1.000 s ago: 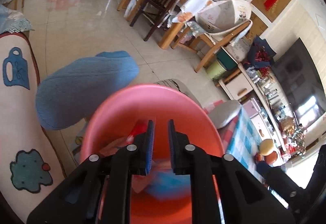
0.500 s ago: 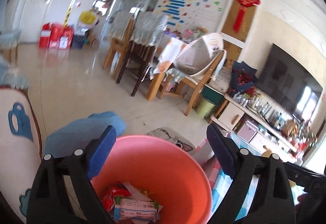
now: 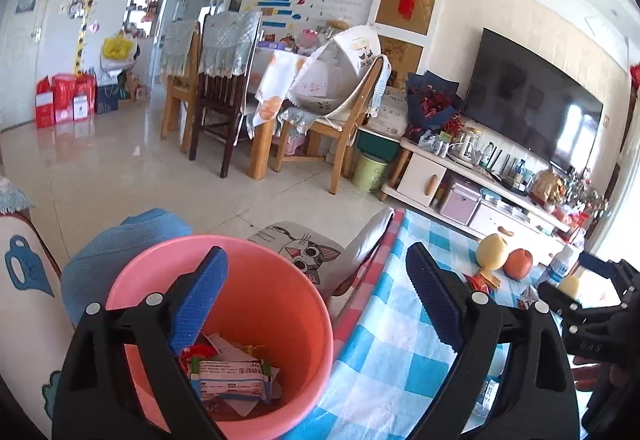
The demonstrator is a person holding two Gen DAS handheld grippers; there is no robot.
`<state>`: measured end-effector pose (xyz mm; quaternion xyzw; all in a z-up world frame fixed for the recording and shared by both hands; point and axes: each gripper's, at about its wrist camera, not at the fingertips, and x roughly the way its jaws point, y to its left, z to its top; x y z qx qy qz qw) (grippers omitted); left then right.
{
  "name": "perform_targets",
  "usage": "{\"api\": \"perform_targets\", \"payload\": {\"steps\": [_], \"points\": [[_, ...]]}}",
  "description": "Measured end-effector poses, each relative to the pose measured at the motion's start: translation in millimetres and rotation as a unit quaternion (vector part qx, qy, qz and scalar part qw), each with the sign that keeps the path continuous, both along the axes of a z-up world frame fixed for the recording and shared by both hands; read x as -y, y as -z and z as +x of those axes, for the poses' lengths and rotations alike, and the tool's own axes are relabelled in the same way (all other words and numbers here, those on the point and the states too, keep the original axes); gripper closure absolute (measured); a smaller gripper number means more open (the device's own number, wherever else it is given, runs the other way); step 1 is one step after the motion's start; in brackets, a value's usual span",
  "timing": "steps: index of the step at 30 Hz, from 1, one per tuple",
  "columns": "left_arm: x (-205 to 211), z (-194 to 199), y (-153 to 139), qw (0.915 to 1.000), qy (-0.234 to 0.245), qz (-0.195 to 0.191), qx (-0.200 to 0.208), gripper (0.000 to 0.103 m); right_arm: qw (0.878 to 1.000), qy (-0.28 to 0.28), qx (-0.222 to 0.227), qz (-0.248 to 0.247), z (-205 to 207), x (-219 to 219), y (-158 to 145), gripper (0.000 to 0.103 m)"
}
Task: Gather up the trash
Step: 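Move both tools back over the table toward the white milk packets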
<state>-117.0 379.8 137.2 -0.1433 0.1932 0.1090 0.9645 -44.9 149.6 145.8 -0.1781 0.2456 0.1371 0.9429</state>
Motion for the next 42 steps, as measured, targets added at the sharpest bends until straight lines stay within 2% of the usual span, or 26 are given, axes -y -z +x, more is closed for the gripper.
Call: {"api": "perform_targets", "payload": {"steps": [2, 5, 10, 19, 22, 28, 34, 39, 42], "points": [[11.7, -2.5, -1.9, 0.9999, 0.012, 0.006, 0.009, 0.012, 1.000, 0.006, 0.020, -0.008, -2.7, 14.2, -1.2, 0.005], [26.9, -9.7, -7.7, 0.9988, 0.035, 0.011, 0.033, 0.012, 0.999, 0.014, 0.030, -0.009, -3.9, 36.7, -4.1, 0.005], [60.1, -16.5, -15.3, 0.9969, 0.054, 0.023, 0.051, 0.012, 0.999, 0.028, 0.038, -0.017, -10.8, 72.2, -7.3, 0.005], [134.0, -20.2, -20.3, 0.9895, 0.125, 0.049, 0.053, 0.012, 0.997, 0.066, 0.042, 0.000, -21.0, 129.8, -15.4, 0.005], [162.1, -18.7, -15.4, 0.9852, 0.155, 0.066, 0.031, 0.012, 0.997, 0.072, 0.037, 0.009, -23.7, 147.3, -16.9, 0.005], [207.5, -10.0, 3.0, 0.9781, 0.193, 0.067, -0.038, 0.012, 0.995, 0.089, 0.032, 0.022, -29.2, 180.8, -20.4, 0.005], [242.8, -11.2, 20.6, 0.9692, 0.224, 0.067, -0.079, 0.012, 0.991, 0.122, 0.005, 0.054, -25.7, 221.2, -19.4, 0.005], [254.3, -9.6, 36.3, 0.9685, 0.212, 0.059, -0.116, 0.012, 0.984, 0.142, -0.023, 0.107, -27.6, 250.0, -19.0, 0.005], [247.5, -2.3, 51.4, 0.9700, 0.187, 0.022, -0.153, 0.012, 0.980, 0.137, -0.042, 0.140, -32.8, 261.2, -16.1, 0.005]]}}
